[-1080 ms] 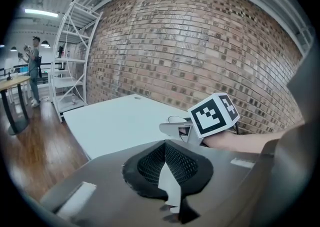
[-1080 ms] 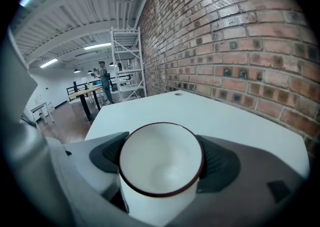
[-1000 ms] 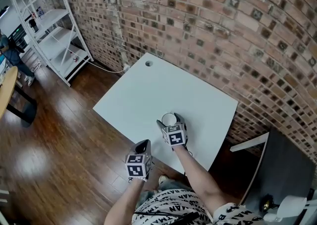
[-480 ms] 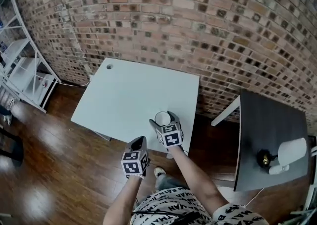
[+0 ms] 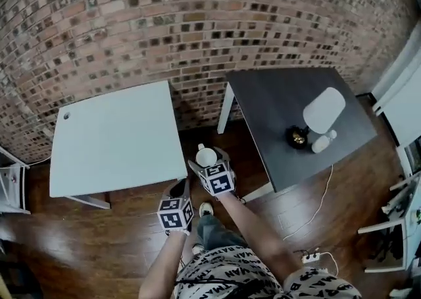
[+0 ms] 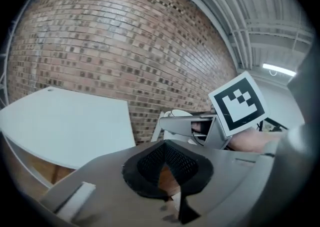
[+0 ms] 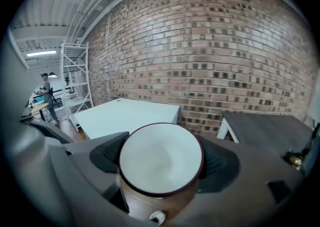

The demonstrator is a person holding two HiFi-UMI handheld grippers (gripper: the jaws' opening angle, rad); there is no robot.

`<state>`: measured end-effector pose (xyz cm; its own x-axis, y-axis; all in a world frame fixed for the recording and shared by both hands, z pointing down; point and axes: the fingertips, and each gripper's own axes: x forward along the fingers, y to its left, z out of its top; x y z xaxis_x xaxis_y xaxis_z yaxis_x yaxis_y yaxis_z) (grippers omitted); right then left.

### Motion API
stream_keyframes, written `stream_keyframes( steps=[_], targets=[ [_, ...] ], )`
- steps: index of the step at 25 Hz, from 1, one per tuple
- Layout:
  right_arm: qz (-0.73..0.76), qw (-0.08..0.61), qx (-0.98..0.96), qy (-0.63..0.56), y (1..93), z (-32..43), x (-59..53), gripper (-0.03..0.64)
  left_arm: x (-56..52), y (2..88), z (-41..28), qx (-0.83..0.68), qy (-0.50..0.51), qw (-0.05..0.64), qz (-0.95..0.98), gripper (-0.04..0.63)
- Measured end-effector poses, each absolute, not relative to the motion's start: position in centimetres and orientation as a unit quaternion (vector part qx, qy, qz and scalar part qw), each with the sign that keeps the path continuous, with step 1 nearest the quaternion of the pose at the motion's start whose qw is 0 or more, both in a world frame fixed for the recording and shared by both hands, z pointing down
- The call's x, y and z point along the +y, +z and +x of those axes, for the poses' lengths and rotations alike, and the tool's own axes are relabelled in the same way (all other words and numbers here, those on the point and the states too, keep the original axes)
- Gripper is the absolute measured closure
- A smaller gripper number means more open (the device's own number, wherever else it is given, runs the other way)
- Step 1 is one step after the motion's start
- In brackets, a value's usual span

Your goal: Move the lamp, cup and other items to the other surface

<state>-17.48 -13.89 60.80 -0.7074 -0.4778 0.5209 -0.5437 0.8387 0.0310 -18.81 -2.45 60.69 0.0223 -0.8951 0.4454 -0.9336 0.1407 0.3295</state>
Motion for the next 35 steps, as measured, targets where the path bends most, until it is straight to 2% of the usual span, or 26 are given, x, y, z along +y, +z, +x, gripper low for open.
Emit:
stream_keyframes(
  steps=[7,13,19,27,35],
  targets=[
    [0.392,0.251,-0.88,0.095,60.8,-1.2,-20.3,0.199,-8.1,61.1,-6.0,-0.609,0.086,0.278,0.738,0.595],
    [0.437,0.247,-0.858,0.106,61.1,7.0,-26.5,0.199,-14.5,60.7,-0.1,-0.583,0.092,0.266,0.762,0.595],
    [0.449,0.24,-0.855,0.101,62.1,10.1,-33.8,0.199,-21.1,60.7,2.9,-0.576,0.103,0.258,0.769,0.595],
    [0.453,0.223,-0.856,0.112,64.8,10.6,-42.4,0.199,-27.1,62.2,2.8,-0.597,0.108,0.266,0.749,0.595],
    [0.457,0.222,-0.853,0.121,67.9,10.0,-46.5,0.199,-29.2,64.1,1.8,-0.612,0.122,0.283,0.728,0.595]
  ],
)
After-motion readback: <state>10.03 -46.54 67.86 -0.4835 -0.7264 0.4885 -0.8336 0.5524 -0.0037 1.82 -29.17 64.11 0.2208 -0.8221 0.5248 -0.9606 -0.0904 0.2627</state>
